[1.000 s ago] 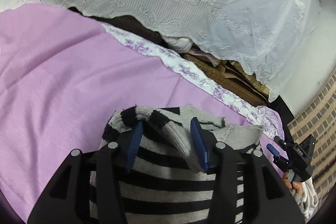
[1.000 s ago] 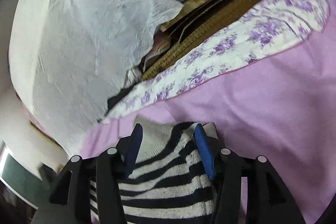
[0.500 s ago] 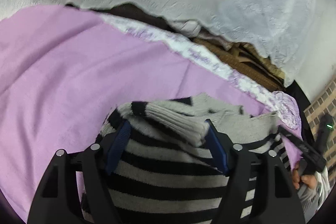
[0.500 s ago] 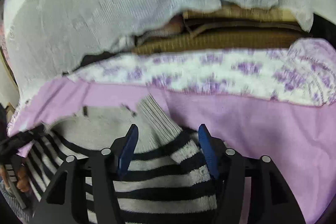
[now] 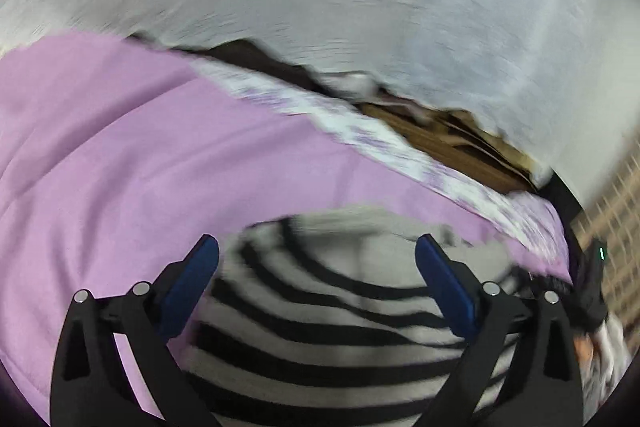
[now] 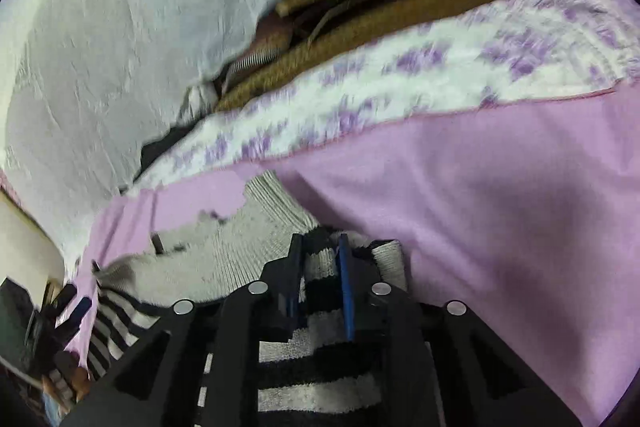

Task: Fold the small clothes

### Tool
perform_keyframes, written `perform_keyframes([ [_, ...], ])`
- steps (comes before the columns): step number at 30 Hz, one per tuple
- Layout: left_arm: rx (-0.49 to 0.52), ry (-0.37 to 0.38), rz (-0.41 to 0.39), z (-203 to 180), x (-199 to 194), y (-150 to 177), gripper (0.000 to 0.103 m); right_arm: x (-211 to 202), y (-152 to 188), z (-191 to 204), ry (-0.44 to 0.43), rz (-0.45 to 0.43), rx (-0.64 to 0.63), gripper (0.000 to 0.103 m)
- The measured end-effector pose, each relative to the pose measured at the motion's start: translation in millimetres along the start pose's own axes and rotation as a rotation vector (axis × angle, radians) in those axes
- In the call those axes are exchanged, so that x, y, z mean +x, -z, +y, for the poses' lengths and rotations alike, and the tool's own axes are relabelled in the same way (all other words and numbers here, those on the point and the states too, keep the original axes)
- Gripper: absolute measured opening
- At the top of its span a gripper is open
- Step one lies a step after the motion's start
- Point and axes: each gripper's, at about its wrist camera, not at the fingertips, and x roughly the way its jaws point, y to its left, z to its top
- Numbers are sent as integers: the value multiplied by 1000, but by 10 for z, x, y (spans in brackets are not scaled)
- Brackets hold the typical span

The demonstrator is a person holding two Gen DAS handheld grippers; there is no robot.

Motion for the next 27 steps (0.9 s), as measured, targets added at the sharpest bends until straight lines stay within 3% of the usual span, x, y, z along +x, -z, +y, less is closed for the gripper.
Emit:
perform_keyframes([
  [2, 117, 20, -14, -270, -45, 20, 96, -201, 18, 169, 32, -95, -71, 21],
  [5, 206, -10, 32, -487, 98, 18, 96, -402, 42, 425, -24, -168, -141, 21],
  [7, 221, -81, 92, -503, 358, -28, 96, -393, 52, 586, -91, -137, -189, 22],
  [9, 166, -125, 139, -379, 562, -70, 96, -211, 82, 719, -136, -43, -226, 26],
  [10, 81, -131, 182, -210, 697, -103, 96, -118, 100, 741, -107, -27, -232, 29],
  [12, -49, -70, 230, 52, 807, -119, 96, 93, 118, 669, -25, 1, -227, 43],
  [14, -141, 33, 209, 259, 750, -133, 96, 290, 83, 419, 0, 80, -115, 39],
  [15, -157, 54, 206, 296, 730, -134, 96, 315, 44, 231, -61, 96, -8, 36],
  [17, -174, 77, 198, 330, 702, -120, 95, 258, 13, 33, -137, 81, 97, 33],
  [19, -160, 70, 158, 290, 567, -89, 95, 168, 45, 1, -152, 31, 112, 33],
  [20, -139, 68, 138, 247, 482, -70, 95, 82, 66, 28, -145, -11, 94, 37],
  [21, -113, 63, 123, 208, 403, -58, 95, -29, 95, 125, -131, -62, 35, 48],
  [23, -49, 69, 116, 48, 276, -2, 95, -164, 169, 334, -113, -111, -81, 55],
  [25, 11, 77, 164, -155, 290, 92, 98, -226, 310, 649, -76, -118, -243, 62],
  [27, 113, 2, 205, -369, 404, 224, 98, -179, 493, 944, -46, -65, -384, 69],
])
